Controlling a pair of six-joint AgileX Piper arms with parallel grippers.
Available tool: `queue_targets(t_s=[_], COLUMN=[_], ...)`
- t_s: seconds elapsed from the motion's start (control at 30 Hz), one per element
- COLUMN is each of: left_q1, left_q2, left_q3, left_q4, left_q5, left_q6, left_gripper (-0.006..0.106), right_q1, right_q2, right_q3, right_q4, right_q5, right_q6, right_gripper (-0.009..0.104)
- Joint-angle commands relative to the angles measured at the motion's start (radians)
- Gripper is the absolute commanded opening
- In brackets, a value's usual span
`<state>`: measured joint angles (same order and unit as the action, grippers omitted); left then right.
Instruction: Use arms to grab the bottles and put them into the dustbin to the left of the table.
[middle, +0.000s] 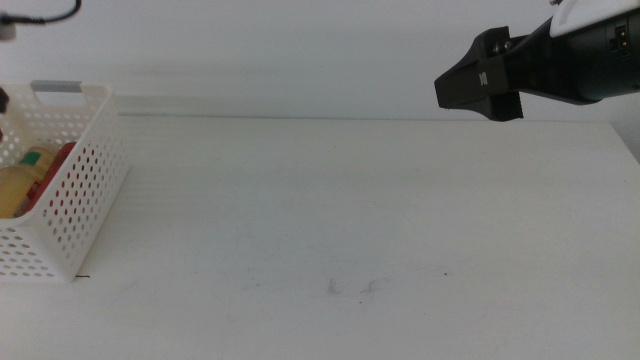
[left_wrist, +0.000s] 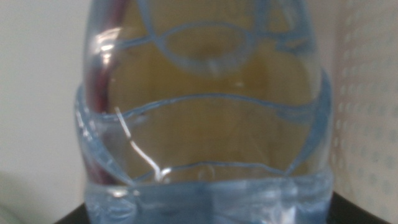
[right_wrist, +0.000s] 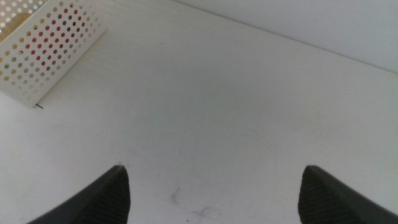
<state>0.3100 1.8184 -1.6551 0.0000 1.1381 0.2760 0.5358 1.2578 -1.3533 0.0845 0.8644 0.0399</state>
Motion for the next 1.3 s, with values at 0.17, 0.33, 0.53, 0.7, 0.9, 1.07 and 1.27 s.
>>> queue_targets(t_s=[0.17,0.33,0.53,0.7,0.9,1.07,1.27], left_q1=[0.0,-0.001,-0.001,-0.003,-0.019,-0.069,-0.154], left_q2=[0.118,0.184,0.217,0.215,0.119,-0.159,-0.601], left_q3=[-0.017,-0.017,-0.013,-0.013,-0.001,0.167,0.466], left_q4=[-0.098,-0.105,-0.13,-0.132,-0.155,-0.152,-0.199], left_q5=[-0.058,-0.083,-0.124,-0.122,-0.054,-0.145,-0.348], left_q6=[0.043,0.048,0.042,0.037,0.007,-0.028,-0.02], left_gripper=[-0.002,-0.001,0.023,0.072,0.094,0.094,0.094], right_q1=[0.002,0.002,0.002,0.002,0.002,0.002,0.002], right_q2=[-0.006,-0.006,-0.006,-0.006,-0.006,-0.006,-0.006], right_q3=[-0.003,-0.003,-0.003,-0.003,-0.003,-0.003,-0.003], right_q4=[-0.004,-0.004,-0.004,-0.004,-0.004,-0.004,-0.004], right_q5=[-0.004,-0.004,-0.004,-0.004,-0.004,-0.004,-0.004], right_q6=[-0.005,-0.003,-0.003,0.016,0.016,0.016,0.016], right_gripper=[0.093,0.093,0.093,0.093,0.093,0.093,0.093])
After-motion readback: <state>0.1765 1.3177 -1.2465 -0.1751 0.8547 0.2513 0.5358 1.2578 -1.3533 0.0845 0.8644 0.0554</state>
